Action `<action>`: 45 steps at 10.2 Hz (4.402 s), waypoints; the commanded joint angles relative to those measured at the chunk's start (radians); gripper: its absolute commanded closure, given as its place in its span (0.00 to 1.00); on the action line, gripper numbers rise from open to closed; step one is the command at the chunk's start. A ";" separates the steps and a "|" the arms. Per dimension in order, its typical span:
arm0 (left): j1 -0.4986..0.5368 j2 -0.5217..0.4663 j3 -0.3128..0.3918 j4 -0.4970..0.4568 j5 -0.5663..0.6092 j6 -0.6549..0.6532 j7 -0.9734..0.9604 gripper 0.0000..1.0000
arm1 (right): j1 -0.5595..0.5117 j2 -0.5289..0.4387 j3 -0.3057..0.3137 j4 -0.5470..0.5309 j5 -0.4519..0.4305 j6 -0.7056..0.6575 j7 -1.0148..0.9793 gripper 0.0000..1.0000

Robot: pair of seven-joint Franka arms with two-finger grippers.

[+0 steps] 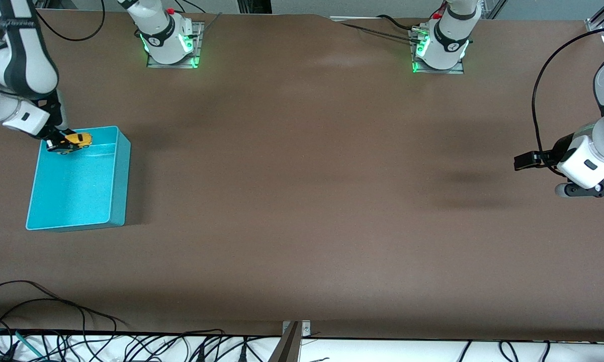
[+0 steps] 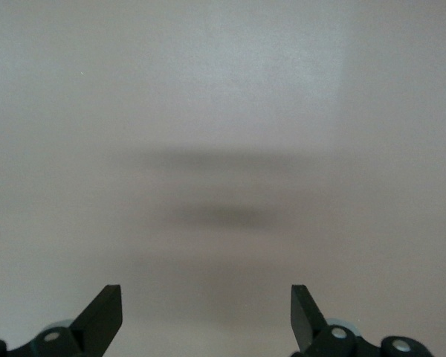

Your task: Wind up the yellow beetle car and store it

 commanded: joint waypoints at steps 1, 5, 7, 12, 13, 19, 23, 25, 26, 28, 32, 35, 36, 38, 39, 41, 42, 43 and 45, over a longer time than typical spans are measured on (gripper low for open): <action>0.004 0.005 0.002 0.023 -0.021 -0.021 0.029 0.00 | -0.012 0.094 0.012 0.088 0.017 -0.024 -0.025 0.79; 0.004 0.005 0.000 0.023 -0.021 -0.021 0.029 0.00 | -0.007 0.150 0.019 0.122 0.026 -0.018 -0.002 0.80; 0.002 0.006 0.002 0.023 -0.021 -0.021 0.027 0.00 | -0.007 0.213 0.019 0.151 0.042 -0.012 -0.002 0.80; 0.002 0.005 0.000 0.023 -0.021 -0.024 0.027 0.00 | -0.004 0.328 0.019 0.225 0.051 0.014 -0.001 0.79; 0.002 0.005 0.000 0.024 -0.021 -0.038 0.027 0.00 | -0.004 0.327 0.019 0.225 0.066 0.011 -0.002 0.71; 0.004 0.005 0.000 0.024 -0.021 -0.047 0.030 0.00 | -0.004 0.223 0.041 0.217 0.105 -0.115 0.077 0.00; 0.005 0.005 0.003 0.023 -0.053 -0.044 0.038 0.00 | -0.002 0.114 0.070 0.223 0.105 -0.257 0.266 0.00; 0.005 0.005 0.003 0.023 -0.053 -0.044 0.038 0.00 | 0.001 0.028 0.102 0.219 0.106 -0.303 0.405 0.00; 0.005 0.006 0.003 0.023 -0.053 -0.044 0.038 0.00 | 0.002 -0.010 0.117 0.216 0.106 -0.337 0.485 0.00; 0.005 0.006 0.003 0.023 -0.053 -0.046 0.038 0.00 | 0.016 -0.092 0.122 0.208 0.106 -0.436 0.696 0.00; 0.005 0.005 0.003 0.023 -0.053 -0.044 0.038 0.00 | 0.099 -0.202 0.134 0.207 0.109 -0.461 1.174 0.00; 0.005 0.006 0.002 0.023 -0.053 -0.046 0.036 0.00 | 0.163 -0.228 0.130 0.210 0.193 -0.449 1.522 0.00; 0.005 0.006 0.003 0.023 -0.053 -0.046 0.036 0.00 | 0.192 -0.257 0.128 0.210 0.187 -0.453 1.688 0.00; 0.005 0.006 0.003 0.023 -0.053 -0.044 0.036 0.00 | 0.244 -0.314 0.128 0.210 0.180 -0.460 1.965 0.00; 0.005 0.006 0.003 0.023 -0.053 -0.046 0.036 0.00 | 0.272 -0.334 0.130 0.210 0.155 -0.458 2.060 0.00; 0.005 0.006 0.003 0.023 -0.053 -0.046 0.036 0.00 | 0.312 -0.347 0.134 0.239 0.105 -0.455 2.204 0.00; 0.005 0.006 0.003 0.023 -0.053 -0.046 0.038 0.00 | 0.329 -0.344 0.137 0.266 0.074 -0.460 2.246 0.00; 0.005 0.006 0.003 0.021 -0.058 -0.044 0.038 0.00 | 0.344 -0.345 0.151 0.297 0.050 -0.466 2.290 0.00; 0.005 0.006 0.003 0.015 -0.059 -0.041 0.044 0.00 | 0.358 -0.313 0.163 0.431 0.042 -0.566 2.340 0.00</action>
